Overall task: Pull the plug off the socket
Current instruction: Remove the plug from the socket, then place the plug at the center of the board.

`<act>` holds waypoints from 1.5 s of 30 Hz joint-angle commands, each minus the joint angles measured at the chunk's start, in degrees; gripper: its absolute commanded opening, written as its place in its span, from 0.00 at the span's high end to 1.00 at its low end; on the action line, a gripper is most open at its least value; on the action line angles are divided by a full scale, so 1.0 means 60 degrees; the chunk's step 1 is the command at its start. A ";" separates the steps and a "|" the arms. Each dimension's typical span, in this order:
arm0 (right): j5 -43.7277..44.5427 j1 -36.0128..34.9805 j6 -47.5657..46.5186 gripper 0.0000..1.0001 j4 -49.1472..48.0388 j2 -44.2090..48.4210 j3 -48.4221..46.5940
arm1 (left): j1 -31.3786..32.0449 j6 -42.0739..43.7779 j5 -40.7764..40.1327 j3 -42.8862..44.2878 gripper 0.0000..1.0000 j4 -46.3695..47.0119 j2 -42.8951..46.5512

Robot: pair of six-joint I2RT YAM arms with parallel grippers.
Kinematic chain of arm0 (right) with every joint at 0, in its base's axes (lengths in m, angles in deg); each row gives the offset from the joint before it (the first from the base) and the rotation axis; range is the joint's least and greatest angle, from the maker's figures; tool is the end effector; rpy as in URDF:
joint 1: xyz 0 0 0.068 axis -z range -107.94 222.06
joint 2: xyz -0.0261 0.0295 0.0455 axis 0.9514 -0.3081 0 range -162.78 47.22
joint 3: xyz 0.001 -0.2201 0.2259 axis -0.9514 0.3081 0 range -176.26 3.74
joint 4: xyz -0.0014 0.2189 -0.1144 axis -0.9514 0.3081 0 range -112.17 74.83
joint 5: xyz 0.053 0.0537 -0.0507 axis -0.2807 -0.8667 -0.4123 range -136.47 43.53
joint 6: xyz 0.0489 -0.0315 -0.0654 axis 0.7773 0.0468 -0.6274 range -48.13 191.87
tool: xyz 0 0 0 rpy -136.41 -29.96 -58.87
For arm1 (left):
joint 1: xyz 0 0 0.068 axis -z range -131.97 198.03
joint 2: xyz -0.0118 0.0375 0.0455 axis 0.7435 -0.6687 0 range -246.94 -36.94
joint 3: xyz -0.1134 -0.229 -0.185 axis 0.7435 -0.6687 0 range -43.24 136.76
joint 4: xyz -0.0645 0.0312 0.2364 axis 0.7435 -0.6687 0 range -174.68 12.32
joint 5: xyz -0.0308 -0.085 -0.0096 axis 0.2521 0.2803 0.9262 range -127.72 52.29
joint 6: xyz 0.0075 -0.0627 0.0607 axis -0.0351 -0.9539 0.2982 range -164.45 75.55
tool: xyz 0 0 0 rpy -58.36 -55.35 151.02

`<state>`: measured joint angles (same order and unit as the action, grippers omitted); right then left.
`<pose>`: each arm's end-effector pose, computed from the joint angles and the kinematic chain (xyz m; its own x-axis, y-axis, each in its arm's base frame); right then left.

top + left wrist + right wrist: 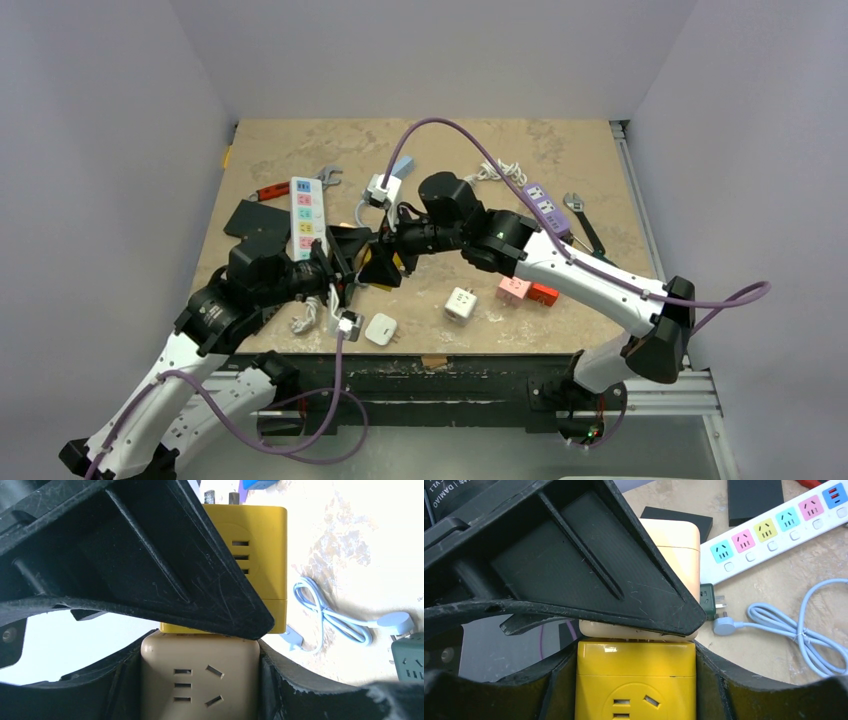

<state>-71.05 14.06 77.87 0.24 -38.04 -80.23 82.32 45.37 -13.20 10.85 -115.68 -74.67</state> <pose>0.1621 0.3205 0.4170 -0.3135 -0.3222 -0.8933 -0.9454 0.1937 0.2620 0.0762 -0.0911 0.3707 0.8303 0.5351 -0.1559 0.3073 -0.2063 0.9290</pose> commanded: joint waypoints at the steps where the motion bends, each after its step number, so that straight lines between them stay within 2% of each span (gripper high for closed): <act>1: -0.0456 -0.0002 -0.0171 1.00 0.1388 0.0846 0.0614 | -0.0357 0.0206 -0.1974 0.0149 1.00 0.0986 0.0027; 8: 0.0234 0.0008 -0.0094 1.00 0.1722 0.1054 0.0876 | -0.0361 0.0507 -0.2864 -0.0085 1.00 0.1206 -0.0262; 13: -0.0010 0.0013 -0.0084 1.00 0.1771 0.1045 0.1041 | -0.0358 0.0604 -0.3447 -0.0179 1.00 0.1216 -0.0472; 29: -0.0514 0.0013 -0.0320 1.00 0.2285 0.2132 0.2067 | -0.0393 0.0642 -0.4517 -0.0604 1.00 0.1297 -0.0505; 36: 0.0216 0.0177 -0.0231 1.00 0.2336 0.2213 0.1886 | -0.0409 0.0482 -0.4503 -0.0806 1.00 0.1305 -0.0475; 40: 0.1214 0.0951 -0.0039 1.00 0.2156 0.1961 0.1492 | -0.0372 -0.0794 -0.4533 -0.0552 1.00 0.1080 -0.0894; 45: 0.1754 0.2774 0.0956 1.00 0.1132 0.1493 0.1433 | -0.0332 -0.4106 -0.4513 0.1504 1.00 -0.1210 -0.2917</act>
<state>-66.15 23.70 78.39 13.66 -27.61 -68.91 80.04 37.89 -39.15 9.80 -116.01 -84.25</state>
